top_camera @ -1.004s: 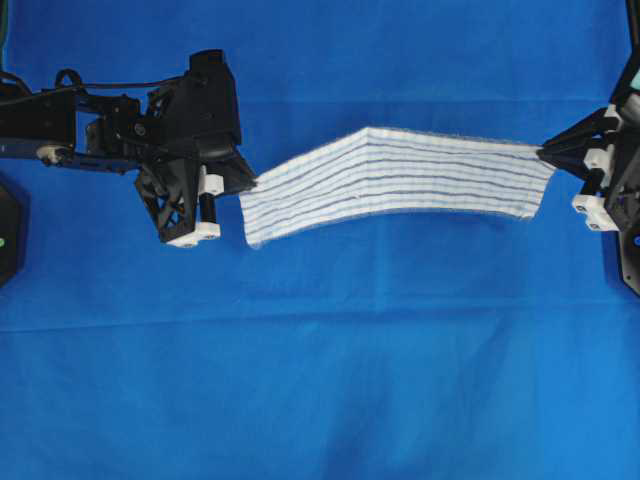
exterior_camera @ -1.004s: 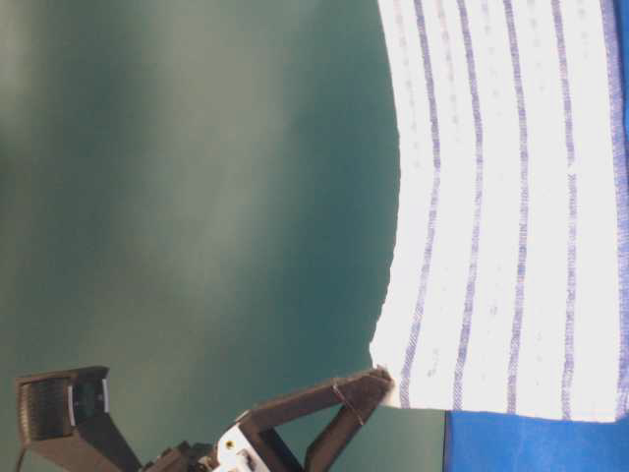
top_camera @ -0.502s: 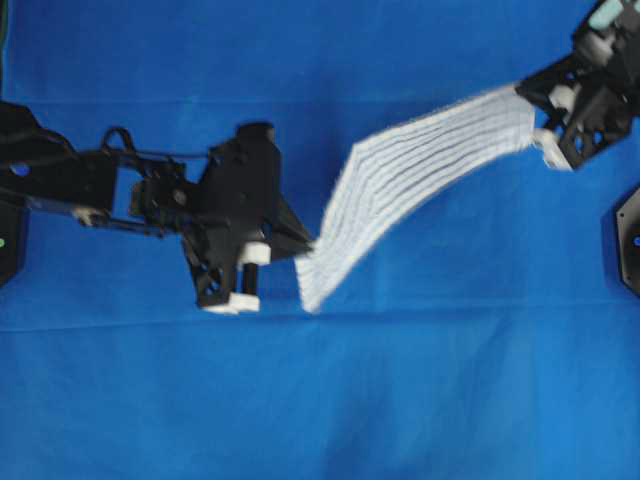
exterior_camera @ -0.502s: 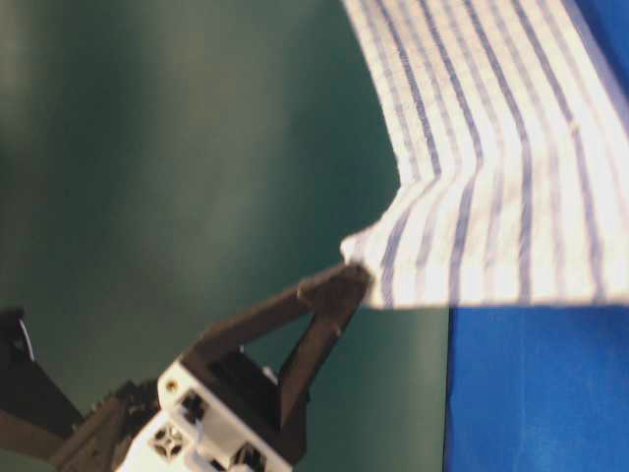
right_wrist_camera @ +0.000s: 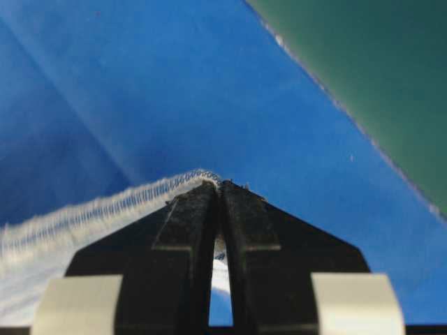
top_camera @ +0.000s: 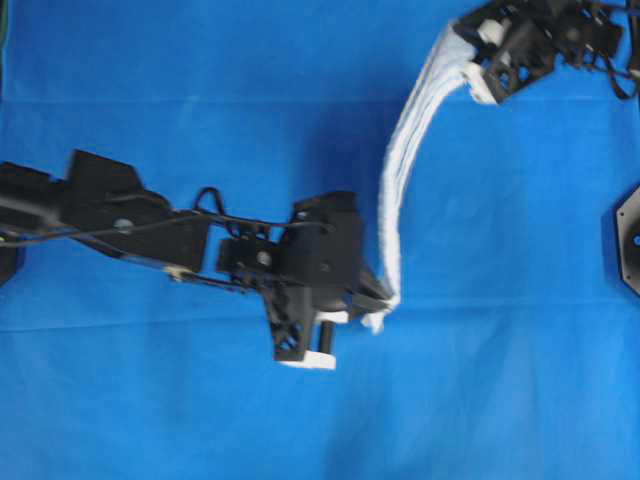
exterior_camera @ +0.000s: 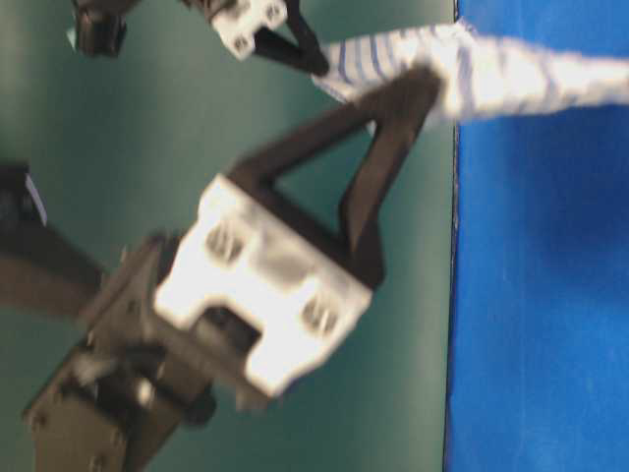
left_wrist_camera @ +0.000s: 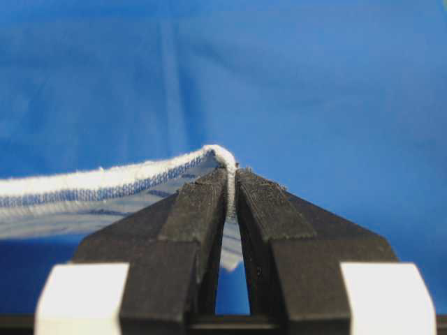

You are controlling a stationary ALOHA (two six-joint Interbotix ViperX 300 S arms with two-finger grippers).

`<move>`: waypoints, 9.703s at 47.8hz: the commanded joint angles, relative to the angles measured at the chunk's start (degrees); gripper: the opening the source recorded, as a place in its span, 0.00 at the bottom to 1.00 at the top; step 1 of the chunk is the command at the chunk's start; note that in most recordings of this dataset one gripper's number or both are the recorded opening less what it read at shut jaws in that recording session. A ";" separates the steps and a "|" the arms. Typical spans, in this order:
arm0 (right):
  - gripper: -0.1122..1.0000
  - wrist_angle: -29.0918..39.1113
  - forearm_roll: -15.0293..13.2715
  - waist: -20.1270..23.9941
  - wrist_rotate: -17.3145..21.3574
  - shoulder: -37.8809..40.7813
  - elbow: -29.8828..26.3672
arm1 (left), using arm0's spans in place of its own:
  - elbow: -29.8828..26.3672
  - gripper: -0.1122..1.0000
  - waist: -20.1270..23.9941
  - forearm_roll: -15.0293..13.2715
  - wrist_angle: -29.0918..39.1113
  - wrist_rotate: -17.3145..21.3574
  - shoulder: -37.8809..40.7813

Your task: Fold the blue towel.

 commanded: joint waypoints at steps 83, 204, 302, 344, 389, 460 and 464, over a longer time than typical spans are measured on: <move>0.14 -6.94 -1.23 4.31 0.88 23.29 -14.41 | 9.93 0.13 -2.02 -0.26 -10.90 -8.53 2.29; 0.69 -23.82 0.70 -2.55 -0.44 -6.33 15.03 | 28.65 0.91 28.39 -0.26 -27.16 1.23 -14.15; 0.17 -26.89 -0.35 -9.76 -1.32 22.41 1.41 | 4.48 0.13 36.83 0.00 -23.20 4.39 13.62; 0.17 -26.81 9.14 12.66 -0.26 6.50 15.73 | 18.11 0.13 18.11 0.00 -21.88 4.57 2.20; 0.17 -22.50 17.40 33.49 -0.35 10.20 14.41 | 18.46 0.13 1.93 -0.18 -20.74 0.00 3.08; 0.58 0.70 7.65 38.76 -0.79 -24.43 10.63 | 31.64 0.73 2.02 0.09 -4.92 2.29 -37.62; 0.58 2.55 6.15 38.41 -0.88 -28.48 10.99 | 34.19 0.73 2.81 0.00 -4.92 2.29 -42.19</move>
